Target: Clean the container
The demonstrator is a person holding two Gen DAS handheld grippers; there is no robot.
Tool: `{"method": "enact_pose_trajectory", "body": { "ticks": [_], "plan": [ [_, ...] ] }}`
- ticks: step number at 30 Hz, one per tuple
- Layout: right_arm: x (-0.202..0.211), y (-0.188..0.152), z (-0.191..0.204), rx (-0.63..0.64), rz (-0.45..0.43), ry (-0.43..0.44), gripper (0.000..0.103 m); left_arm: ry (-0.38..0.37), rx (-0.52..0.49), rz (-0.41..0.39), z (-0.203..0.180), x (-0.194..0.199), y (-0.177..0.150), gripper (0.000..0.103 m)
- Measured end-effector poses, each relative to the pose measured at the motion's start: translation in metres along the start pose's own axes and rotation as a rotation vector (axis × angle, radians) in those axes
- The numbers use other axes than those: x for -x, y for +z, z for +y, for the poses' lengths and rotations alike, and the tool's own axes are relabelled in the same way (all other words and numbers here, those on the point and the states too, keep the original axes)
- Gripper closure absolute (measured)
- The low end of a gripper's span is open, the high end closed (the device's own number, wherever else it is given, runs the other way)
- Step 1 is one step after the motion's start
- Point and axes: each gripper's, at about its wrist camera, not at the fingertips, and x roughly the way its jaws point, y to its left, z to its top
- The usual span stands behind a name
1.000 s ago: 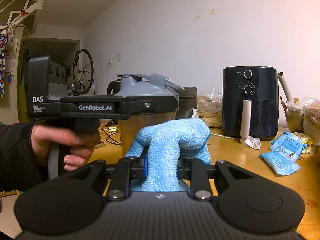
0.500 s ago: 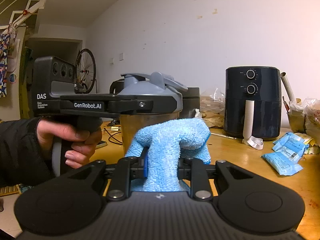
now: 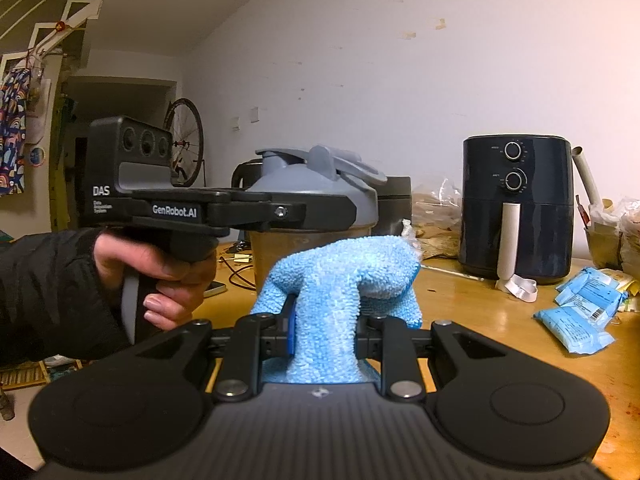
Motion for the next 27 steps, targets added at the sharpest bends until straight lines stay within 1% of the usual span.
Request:
{"method": "enact_pose_trajectory", "body": {
  "ticks": [5,12,19,24,27],
  "plan": [
    [0.000,0.001,0.003,0.008,-0.007,0.022,0.081,-0.043,-0.004,0.002,0.004,-0.001,-0.001,0.008],
    [0.003,0.001,0.004,-0.006,-0.030,0.029,0.082,-0.088,-0.008,0.006,0.008,-0.002,-0.002,0.008],
    [0.009,0.002,0.005,-0.027,-0.081,0.030,0.082,-0.106,-0.014,0.015,0.009,-0.003,-0.001,0.008],
    [0.011,0.004,0.007,-0.028,-0.124,0.020,0.082,-0.106,-0.014,0.015,0.009,-0.005,-0.001,0.008],
    [0.011,0.005,0.008,-0.023,-0.135,0.011,0.083,-0.106,-0.014,0.015,0.009,-0.005,-0.001,0.008]
  ]
}}
